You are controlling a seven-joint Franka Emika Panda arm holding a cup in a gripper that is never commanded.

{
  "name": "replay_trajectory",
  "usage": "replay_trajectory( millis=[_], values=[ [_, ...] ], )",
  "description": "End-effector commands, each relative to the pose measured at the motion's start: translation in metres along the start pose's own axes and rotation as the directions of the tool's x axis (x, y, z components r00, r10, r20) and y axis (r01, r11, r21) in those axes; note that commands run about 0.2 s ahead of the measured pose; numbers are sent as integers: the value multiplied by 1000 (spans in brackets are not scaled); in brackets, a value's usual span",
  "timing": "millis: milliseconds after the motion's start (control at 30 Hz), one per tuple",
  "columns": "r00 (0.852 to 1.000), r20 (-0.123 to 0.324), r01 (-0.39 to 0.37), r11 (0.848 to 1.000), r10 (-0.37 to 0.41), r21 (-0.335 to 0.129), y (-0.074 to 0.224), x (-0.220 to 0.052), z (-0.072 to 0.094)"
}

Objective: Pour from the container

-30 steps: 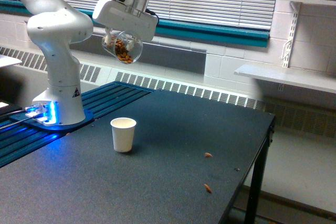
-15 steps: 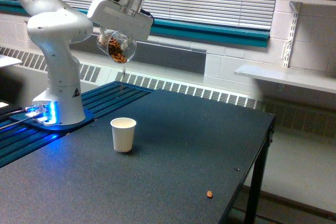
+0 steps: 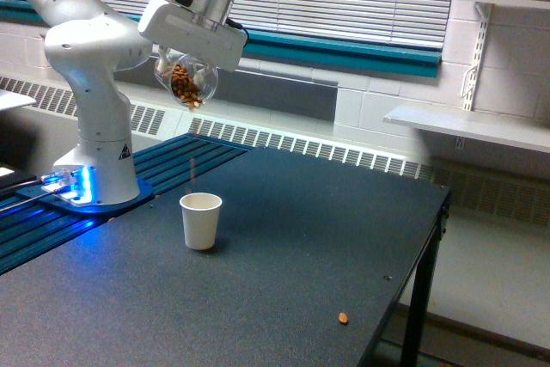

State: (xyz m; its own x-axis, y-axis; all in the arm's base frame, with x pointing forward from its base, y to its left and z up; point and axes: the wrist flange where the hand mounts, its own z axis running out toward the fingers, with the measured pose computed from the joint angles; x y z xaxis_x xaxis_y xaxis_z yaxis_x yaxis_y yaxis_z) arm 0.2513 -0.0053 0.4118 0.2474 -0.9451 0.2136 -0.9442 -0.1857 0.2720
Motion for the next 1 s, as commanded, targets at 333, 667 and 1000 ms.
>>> replay_trajectory(
  millis=[333, 667, 1000],
  values=[
    [1000, 9, 4, 1000, -4, -24, -17, 3, -1],
    [1000, 2, 14, 999, -14, -28, -27, 3, -7],
    [1000, -2, 12, 999, -12, -35, -29, -1, -9]
  ],
)
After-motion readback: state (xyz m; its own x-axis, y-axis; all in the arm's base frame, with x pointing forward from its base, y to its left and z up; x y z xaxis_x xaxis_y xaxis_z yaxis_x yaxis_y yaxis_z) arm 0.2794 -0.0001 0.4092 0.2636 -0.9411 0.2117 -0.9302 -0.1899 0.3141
